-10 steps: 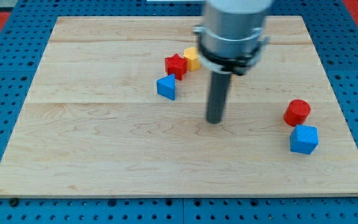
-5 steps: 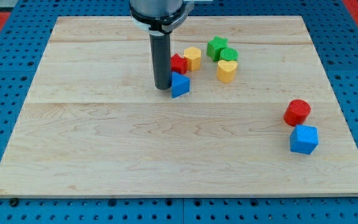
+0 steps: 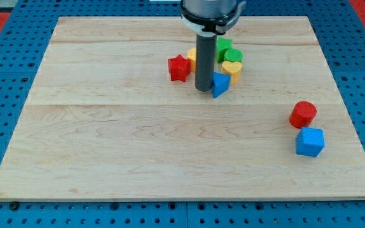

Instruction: Move the blue triangle towards the top of the red circle

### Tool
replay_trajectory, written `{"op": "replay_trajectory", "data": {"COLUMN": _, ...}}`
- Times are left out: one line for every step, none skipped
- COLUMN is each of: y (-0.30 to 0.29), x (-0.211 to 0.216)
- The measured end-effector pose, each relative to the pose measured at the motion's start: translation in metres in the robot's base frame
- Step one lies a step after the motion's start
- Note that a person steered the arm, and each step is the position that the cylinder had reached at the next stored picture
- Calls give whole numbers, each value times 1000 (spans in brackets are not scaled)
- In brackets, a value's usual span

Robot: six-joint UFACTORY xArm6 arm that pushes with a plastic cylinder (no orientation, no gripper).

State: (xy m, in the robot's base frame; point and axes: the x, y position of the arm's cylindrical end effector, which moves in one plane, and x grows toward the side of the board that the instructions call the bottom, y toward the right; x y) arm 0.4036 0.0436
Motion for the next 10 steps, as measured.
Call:
{"op": "replay_trajectory", "data": {"y": 37, "x": 0}}
{"op": "replay_trajectory", "data": {"y": 49, "x": -7}}
{"op": "replay_trajectory", "data": {"y": 68, "x": -10}}
{"op": "replay_trajectory", "data": {"y": 85, "x": -10}}
{"op": "replay_trajectory", "data": {"y": 92, "x": -13}}
{"op": "replay_trajectory", "data": {"y": 99, "x": -20}}
{"op": "replay_trajectory", "data": {"y": 113, "x": -20}}
{"op": "replay_trajectory", "data": {"y": 124, "x": -20}}
{"op": "replay_trajectory", "data": {"y": 129, "x": -20}}
{"op": "replay_trajectory", "data": {"y": 136, "x": -18}}
